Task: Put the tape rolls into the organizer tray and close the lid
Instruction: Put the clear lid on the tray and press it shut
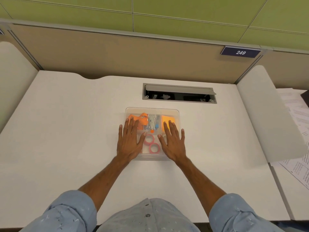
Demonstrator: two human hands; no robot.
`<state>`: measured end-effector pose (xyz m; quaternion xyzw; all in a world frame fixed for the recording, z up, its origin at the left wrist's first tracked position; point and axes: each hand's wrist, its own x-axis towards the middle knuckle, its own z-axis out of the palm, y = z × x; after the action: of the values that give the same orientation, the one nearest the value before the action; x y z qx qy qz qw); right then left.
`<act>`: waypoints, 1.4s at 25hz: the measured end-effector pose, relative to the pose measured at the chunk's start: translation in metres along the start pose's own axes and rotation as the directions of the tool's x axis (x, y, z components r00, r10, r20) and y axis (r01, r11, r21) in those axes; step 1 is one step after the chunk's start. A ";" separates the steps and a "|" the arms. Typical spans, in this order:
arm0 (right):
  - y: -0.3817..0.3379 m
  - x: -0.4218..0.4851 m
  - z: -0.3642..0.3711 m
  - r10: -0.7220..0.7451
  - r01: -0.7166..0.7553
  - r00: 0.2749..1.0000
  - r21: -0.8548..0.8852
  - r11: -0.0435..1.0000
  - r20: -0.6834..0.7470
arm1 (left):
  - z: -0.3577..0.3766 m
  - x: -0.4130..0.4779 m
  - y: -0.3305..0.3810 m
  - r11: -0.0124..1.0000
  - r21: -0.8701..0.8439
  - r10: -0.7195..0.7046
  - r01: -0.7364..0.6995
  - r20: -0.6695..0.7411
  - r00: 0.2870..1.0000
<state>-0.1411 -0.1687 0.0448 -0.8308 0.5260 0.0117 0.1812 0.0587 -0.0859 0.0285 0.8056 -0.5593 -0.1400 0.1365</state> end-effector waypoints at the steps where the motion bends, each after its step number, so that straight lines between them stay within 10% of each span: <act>1: -0.001 0.012 -0.004 0.014 -0.014 1.000 -0.002 1.000 0.001 | -0.003 0.011 -0.001 1.000 0.010 -0.017 0.017 -0.008 1.000; 35: 0.004 0.072 -0.029 0.071 -0.069 0.997 -0.035 0.997 0.041 | -0.020 0.058 -0.019 0.993 0.113 -0.022 0.017 0.041 0.999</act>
<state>-0.1176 -0.2423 0.0558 -0.8144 0.5507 0.0444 0.1775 0.1021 -0.1323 0.0356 0.8142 -0.5613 -0.1267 0.0776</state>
